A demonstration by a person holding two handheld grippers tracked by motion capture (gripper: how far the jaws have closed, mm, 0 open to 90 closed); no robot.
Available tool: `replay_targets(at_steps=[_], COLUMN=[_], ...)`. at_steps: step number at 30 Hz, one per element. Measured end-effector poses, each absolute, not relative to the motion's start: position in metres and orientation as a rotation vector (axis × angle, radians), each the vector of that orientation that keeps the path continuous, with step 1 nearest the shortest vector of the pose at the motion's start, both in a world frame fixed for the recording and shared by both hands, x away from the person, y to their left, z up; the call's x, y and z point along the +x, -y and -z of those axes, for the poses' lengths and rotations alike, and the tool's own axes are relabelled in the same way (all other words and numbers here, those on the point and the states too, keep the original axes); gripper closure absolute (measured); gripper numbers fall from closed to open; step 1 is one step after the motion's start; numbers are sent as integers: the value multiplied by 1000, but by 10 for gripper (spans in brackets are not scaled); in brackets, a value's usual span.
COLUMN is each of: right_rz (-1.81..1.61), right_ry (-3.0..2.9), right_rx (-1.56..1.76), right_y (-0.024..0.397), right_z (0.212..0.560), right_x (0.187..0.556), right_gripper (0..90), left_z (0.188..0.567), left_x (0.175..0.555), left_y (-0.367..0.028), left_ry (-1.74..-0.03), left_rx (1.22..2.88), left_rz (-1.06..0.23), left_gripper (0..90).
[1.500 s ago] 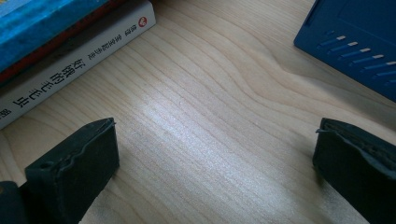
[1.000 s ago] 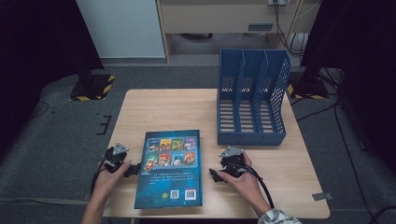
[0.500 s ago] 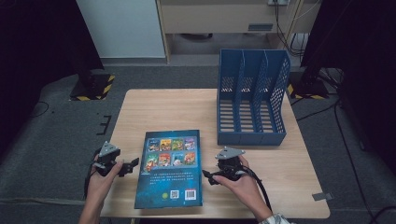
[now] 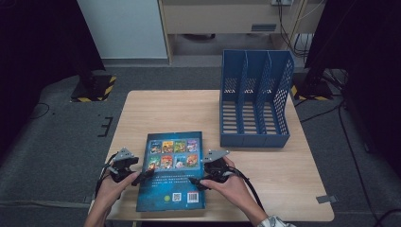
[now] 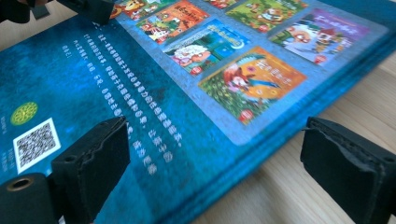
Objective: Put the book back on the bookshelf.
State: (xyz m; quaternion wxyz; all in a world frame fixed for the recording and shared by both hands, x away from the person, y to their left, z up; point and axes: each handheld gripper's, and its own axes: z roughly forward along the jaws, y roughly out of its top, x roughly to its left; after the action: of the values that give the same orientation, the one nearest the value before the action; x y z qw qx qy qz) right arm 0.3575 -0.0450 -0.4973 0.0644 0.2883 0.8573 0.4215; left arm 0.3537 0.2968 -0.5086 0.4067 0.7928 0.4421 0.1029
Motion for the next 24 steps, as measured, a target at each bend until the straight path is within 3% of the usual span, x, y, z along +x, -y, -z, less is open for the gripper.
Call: replay_targets(at_steps=[13,18,24], right_rz=[-1301,-1362,-1375], right_ry=[-2604,-2620,-2632], right_rx=[968,1022,1057], right_y=[40,41,37], right_z=[511,516,518], right_x=[376,385,387], right_gripper=[1,6,6], left_z=[514,519,518], left_x=[356,362,363], left_y=[-289,-291,-290], left_ry=[-1078,-1085,-1068], left_rx=[2006,1986,1999], left_rz=[-155,-62,-66], left_gripper=[9,6,8])
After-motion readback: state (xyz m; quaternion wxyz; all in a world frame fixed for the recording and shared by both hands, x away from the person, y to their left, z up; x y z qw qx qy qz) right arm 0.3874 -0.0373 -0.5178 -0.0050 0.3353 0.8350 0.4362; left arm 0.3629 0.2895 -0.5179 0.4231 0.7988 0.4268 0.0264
